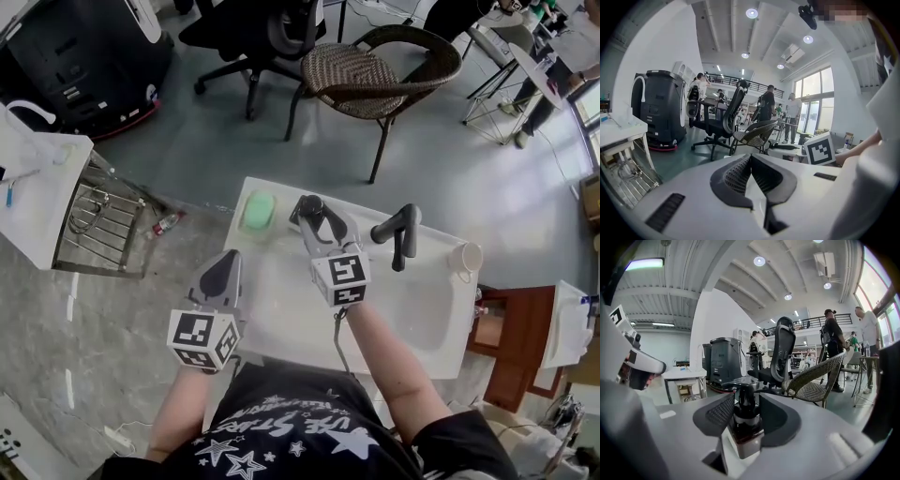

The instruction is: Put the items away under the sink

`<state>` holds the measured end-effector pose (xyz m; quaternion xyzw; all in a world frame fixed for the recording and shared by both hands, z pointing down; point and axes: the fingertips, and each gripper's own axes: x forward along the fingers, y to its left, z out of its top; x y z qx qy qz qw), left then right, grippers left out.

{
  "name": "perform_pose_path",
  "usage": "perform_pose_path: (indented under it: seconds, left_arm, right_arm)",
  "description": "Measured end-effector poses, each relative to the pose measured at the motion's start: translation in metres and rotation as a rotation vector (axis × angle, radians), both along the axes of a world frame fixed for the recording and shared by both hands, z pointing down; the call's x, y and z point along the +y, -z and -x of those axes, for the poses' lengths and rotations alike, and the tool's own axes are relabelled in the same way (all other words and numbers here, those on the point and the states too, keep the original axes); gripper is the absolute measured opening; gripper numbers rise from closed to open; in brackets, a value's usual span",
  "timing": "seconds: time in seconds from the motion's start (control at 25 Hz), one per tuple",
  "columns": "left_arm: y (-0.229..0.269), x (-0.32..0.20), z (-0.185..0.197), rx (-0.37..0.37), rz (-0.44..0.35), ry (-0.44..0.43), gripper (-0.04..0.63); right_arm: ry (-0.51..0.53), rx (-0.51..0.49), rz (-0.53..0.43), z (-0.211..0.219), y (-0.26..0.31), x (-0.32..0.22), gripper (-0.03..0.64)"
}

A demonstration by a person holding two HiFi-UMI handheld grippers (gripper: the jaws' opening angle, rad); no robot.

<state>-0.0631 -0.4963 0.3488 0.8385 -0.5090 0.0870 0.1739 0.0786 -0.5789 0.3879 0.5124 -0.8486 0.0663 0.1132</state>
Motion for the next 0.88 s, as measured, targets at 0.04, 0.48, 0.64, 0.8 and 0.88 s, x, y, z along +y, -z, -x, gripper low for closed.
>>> perform_pose_path:
  seconds: [0.04, 0.48, 0.64, 0.8, 0.88]
  left_arm:
    - [0.0, 0.0, 0.0, -0.003, 0.003, 0.002, 0.009]
    - [-0.002, 0.001, 0.0, -0.024, 0.018, 0.013, 0.009]
    - [0.004, 0.003, 0.001, -0.023, 0.007, 0.013, 0.009]
    - [0.011, 0.01, 0.002, -0.014, -0.012, 0.008, 0.009]
    - [0.016, 0.016, 0.002, -0.005, -0.027, 0.003, 0.009]
  right_arm:
    - [0.011, -0.005, -0.002, 0.002, 0.0, -0.001, 0.16]
    - [0.068, -0.027, -0.006, 0.004, 0.004, -0.005, 0.097]
    - [0.12, -0.028, -0.021, 0.009, 0.018, 0.007, 0.097]
    - [0.211, -0.03, -0.049, 0.022, 0.039, 0.03, 0.095]
    - [0.245, -0.033, -0.058, 0.027, 0.05, 0.043, 0.095]
